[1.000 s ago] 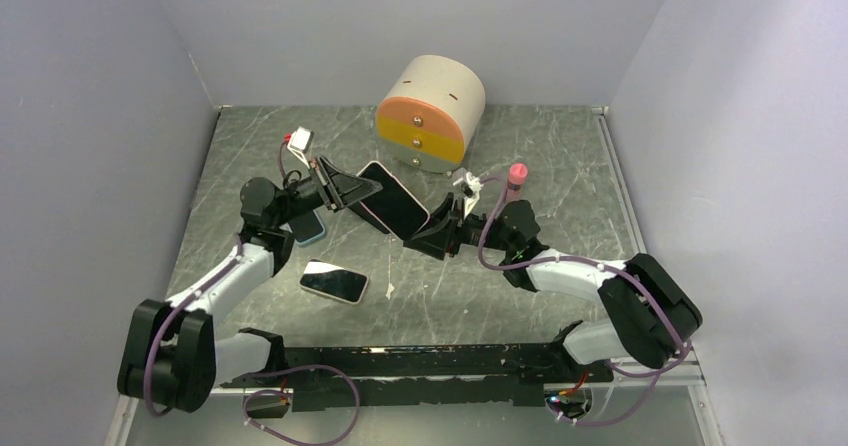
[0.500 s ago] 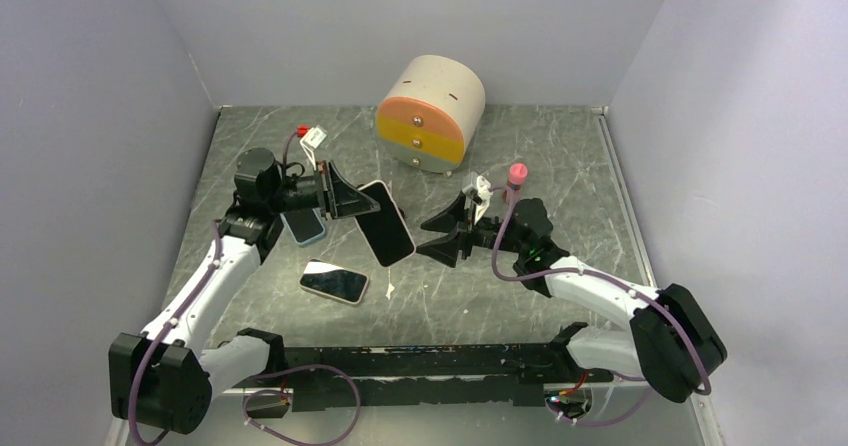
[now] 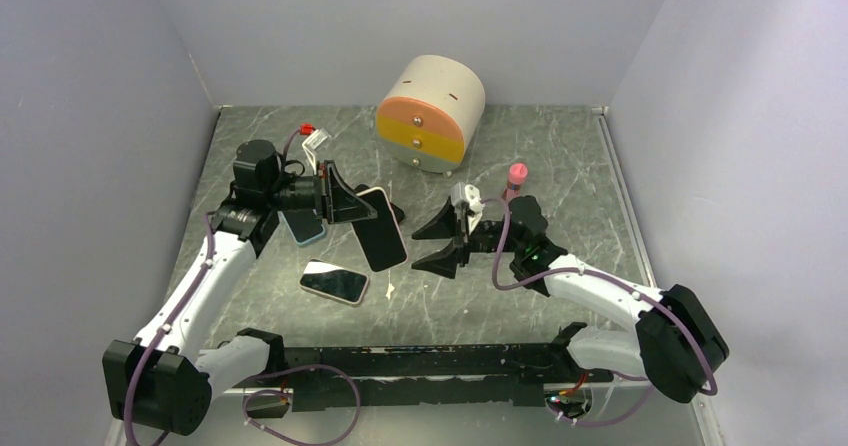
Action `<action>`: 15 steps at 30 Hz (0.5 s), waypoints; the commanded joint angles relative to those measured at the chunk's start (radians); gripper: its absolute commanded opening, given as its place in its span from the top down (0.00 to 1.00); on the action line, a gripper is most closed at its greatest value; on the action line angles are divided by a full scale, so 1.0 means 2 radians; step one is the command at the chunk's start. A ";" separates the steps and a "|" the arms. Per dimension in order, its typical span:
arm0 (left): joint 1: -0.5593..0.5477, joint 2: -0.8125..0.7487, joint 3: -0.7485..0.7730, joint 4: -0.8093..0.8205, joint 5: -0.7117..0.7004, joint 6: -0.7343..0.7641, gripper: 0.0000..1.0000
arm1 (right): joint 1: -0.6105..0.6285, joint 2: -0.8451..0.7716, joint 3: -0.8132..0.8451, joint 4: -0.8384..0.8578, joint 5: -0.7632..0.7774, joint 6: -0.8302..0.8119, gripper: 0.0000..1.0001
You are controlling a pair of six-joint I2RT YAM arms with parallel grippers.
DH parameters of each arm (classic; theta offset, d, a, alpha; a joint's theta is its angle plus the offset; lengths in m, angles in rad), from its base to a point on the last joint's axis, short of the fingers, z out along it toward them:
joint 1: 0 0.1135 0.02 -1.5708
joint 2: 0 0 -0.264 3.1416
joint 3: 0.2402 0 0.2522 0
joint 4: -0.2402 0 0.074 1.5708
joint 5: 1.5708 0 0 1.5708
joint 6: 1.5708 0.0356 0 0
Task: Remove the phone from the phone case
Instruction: Remove the phone case from the phone.
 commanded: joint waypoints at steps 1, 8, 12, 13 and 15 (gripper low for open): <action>0.001 -0.004 0.026 -0.003 0.024 0.031 0.98 | 0.017 -0.007 0.033 -0.019 -0.024 -0.049 0.31; 0.001 -0.019 -0.002 0.069 0.040 -0.002 0.98 | 0.025 0.012 0.053 -0.023 -0.032 -0.053 0.34; 0.001 -0.018 -0.004 0.070 0.044 -0.003 0.98 | 0.028 0.020 0.063 -0.031 -0.041 -0.055 0.39; 0.002 -0.018 -0.005 0.072 0.046 -0.003 0.97 | 0.029 0.022 0.065 -0.035 -0.043 -0.058 0.41; 0.001 -0.019 -0.008 0.080 0.051 -0.007 0.97 | 0.030 0.023 0.067 -0.041 -0.043 -0.065 0.45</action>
